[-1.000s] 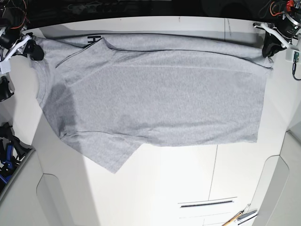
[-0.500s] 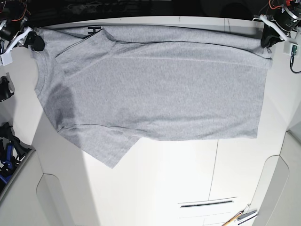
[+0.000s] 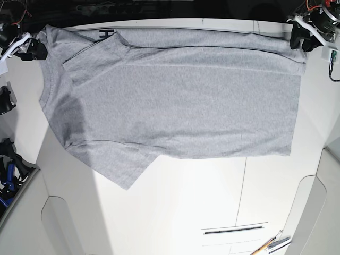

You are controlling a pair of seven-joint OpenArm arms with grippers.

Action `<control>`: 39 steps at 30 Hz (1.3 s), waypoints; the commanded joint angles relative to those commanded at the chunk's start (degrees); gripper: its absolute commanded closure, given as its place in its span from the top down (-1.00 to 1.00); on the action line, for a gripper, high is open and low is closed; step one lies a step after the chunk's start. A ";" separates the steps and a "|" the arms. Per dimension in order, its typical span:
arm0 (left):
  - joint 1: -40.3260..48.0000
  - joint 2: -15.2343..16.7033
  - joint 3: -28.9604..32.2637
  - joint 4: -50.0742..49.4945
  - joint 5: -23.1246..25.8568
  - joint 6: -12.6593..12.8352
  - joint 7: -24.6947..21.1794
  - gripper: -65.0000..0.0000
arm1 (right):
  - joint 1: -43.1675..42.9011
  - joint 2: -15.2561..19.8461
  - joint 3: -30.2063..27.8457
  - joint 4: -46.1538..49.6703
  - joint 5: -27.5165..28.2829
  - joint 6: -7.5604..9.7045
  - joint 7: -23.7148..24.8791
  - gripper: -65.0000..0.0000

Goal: Fold the T-shirt properly
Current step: 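Release the folded edge and raise both grippers away, then move both grippers to the shirt's hem edge and grasp it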

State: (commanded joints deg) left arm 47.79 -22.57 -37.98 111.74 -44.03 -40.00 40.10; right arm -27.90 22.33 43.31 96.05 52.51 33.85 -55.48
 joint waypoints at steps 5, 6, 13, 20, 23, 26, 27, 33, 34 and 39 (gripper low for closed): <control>-0.31 -0.15 -6.99 0.00 -4.04 0.00 -0.02 -0.07 | 1.90 2.62 0.35 0.00 -1.16 -0.50 1.97 -0.01; -0.33 -0.17 -8.35 0.00 -5.01 0.00 -0.02 -0.07 | 2.91 2.78 0.35 0.00 -1.99 -0.72 2.08 -0.01; -1.42 -1.25 -11.72 0.00 -6.47 0.00 -4.13 0.14 | 12.76 2.91 0.33 -0.26 -6.45 -1.09 7.39 -0.01; -9.77 -1.49 -11.45 -1.27 -5.03 0.32 -4.09 0.14 | 24.37 2.86 -0.42 -9.05 -8.59 -1.09 10.99 -0.01; -13.70 -2.69 -10.84 -4.52 -5.03 0.52 -4.09 0.14 | 30.45 2.89 -1.07 -16.11 -8.61 -1.07 11.80 -0.01; -17.33 -4.74 -8.94 -9.03 -5.03 0.56 -4.07 0.14 | 35.56 2.91 -1.86 -23.15 -8.63 -1.05 11.82 -0.01; -18.49 -5.29 -8.24 -10.58 -5.03 0.56 -4.07 0.14 | 37.03 2.91 -2.36 -25.33 -8.63 -1.05 11.85 -0.01; -27.08 -8.00 -2.23 -19.93 -3.39 1.00 -4.26 0.14 | 42.56 2.89 -10.29 -35.17 -10.40 -0.98 17.07 -0.01; -28.74 -8.76 -0.42 -21.88 -2.25 1.00 -4.66 0.14 | 43.15 2.89 -12.28 -36.09 -11.34 -1.03 18.23 -0.01; -38.75 -11.93 8.50 -33.40 4.04 2.11 -8.09 0.14 | 45.62 2.86 -21.20 -38.49 -15.54 -1.07 21.03 -0.01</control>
State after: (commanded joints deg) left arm 9.04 -34.50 -29.47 78.35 -39.99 -37.89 32.01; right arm 17.72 25.19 22.11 57.56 36.97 32.77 -34.46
